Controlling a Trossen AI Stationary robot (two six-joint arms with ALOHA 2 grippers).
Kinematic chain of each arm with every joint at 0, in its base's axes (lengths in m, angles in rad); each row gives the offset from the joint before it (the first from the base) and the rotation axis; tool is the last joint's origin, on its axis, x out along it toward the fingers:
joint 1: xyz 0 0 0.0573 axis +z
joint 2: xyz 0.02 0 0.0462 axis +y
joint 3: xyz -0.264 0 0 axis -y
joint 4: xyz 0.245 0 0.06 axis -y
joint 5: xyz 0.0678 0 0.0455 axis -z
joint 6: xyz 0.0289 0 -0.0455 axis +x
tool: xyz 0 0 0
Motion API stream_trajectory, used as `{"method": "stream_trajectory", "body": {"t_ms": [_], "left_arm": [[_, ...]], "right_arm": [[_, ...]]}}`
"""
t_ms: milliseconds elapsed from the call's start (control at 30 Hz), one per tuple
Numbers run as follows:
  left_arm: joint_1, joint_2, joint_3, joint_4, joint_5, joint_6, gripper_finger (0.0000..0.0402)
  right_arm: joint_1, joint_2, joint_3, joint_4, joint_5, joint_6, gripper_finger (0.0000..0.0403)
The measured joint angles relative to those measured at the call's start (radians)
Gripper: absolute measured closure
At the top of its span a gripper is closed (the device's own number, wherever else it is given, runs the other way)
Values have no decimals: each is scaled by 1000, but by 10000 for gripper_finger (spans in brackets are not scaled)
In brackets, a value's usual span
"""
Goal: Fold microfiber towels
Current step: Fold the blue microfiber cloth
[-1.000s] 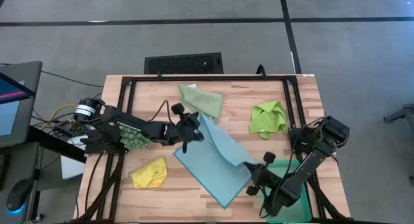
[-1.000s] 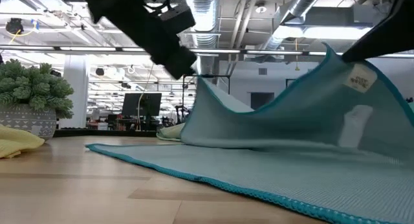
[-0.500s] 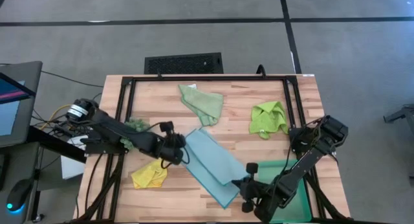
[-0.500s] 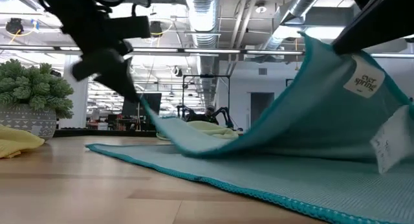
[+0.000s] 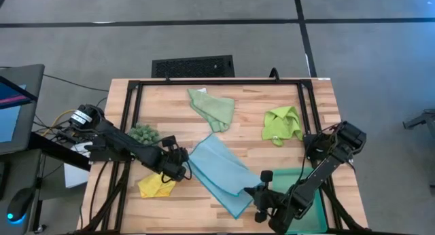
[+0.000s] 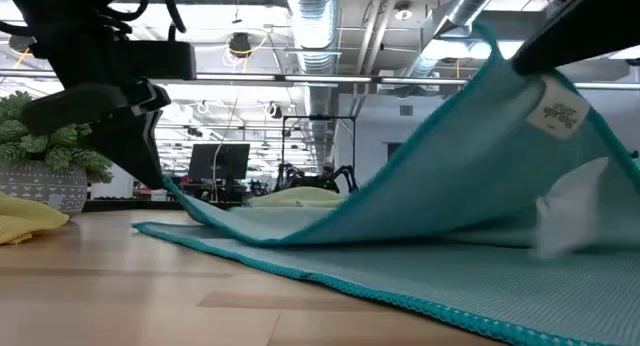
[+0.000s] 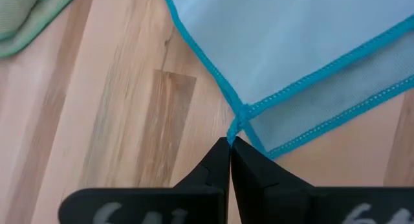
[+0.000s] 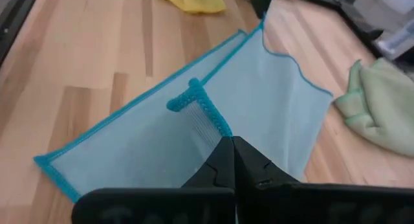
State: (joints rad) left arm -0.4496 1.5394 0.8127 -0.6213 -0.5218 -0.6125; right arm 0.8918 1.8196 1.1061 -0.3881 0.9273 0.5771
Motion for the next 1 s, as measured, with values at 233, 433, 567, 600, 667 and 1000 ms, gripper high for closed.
{"method": "stream_trajectory", "body": {"t_ms": [233,433,567,600,667,1000], "left_arm": [[0,0,0,18,8,-12,401],[-4,0,0,68,71,-43,401],[-12,0,-29,136,72,-35,401],[-13,0,-46,150,72,-35,401],[-14,0,-75,166,50,-30,401],[-81,-23,-15,-10,-242,-68,401]], "right_arm": [[46,-10,0,0,-17,-53,395],[56,-10,0,1,-50,-55,395],[55,-10,0,1,-72,-55,395],[55,-10,0,0,-74,-55,395],[55,-9,0,1,-74,-55,395],[23,-8,0,24,-65,-55,395]]}}
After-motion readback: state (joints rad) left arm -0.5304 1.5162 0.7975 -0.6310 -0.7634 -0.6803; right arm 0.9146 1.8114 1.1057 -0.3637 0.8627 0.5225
